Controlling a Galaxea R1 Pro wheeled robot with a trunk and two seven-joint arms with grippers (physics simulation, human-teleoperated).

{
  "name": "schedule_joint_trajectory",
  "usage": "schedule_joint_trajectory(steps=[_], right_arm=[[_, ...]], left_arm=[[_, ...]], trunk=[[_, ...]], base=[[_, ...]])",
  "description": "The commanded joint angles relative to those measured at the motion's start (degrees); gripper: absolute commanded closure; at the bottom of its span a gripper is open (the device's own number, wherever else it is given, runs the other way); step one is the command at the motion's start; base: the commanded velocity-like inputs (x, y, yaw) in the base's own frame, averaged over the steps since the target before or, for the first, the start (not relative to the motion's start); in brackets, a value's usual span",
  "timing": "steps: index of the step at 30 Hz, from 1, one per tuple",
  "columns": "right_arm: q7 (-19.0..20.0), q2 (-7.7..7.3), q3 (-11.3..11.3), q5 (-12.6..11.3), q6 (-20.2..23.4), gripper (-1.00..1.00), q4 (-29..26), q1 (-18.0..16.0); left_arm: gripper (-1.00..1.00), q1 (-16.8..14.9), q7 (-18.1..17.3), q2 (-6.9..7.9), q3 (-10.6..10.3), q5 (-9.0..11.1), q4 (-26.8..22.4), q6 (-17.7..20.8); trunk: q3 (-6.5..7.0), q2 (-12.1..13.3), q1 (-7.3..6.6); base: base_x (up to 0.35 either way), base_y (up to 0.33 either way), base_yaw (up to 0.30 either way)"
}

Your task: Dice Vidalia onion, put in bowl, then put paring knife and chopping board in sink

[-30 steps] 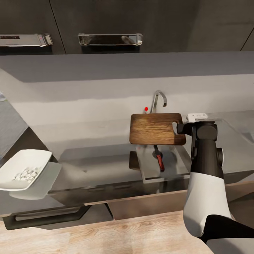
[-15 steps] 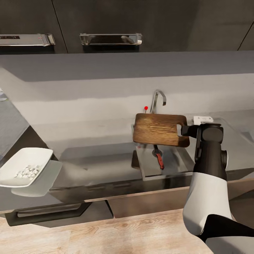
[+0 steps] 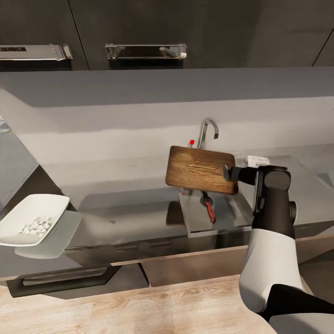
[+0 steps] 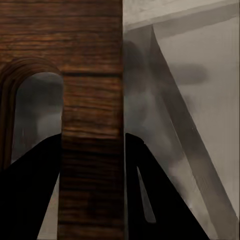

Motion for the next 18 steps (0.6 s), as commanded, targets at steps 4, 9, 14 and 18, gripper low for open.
schedule_joint_trajectory(steps=[4,9,14,18], right_arm=[[0.3,0.06,-0.1,-1.4,0.1,1.0,0.1,-0.1],[0.3,0.06,-0.1,-2.2,0.1,1.0,0.2,-0.1],[0.4,0.06,0.0,-2.4,0.1,1.0,0.2,-0.1],[0.4,0.06,-0.1,-2.3,0.1,1.0,0.2,-0.1]], left_arm=[[-1.0,-0.1,0.3,0.06,-0.4,0.3,-0.3,-0.5],[-1.0,-0.1,0.4,0.08,-0.4,0.3,-0.3,-0.5],[-1.0,-0.1,0.4,0.07,-0.4,0.3,-0.3,-0.5],[-1.0,-0.1,0.4,0.1,-0.4,0.3,-0.3,-0.5]], trunk=[[-0.1,-0.1,0.03],[-0.1,-0.1,0.03],[-0.1,-0.1,0.03],[-0.1,-0.1,0.03]], base=[[0.0,0.0,0.0],[0.0,0.0,0.0],[0.0,0.0,0.0],[0.0,0.0,0.0]])
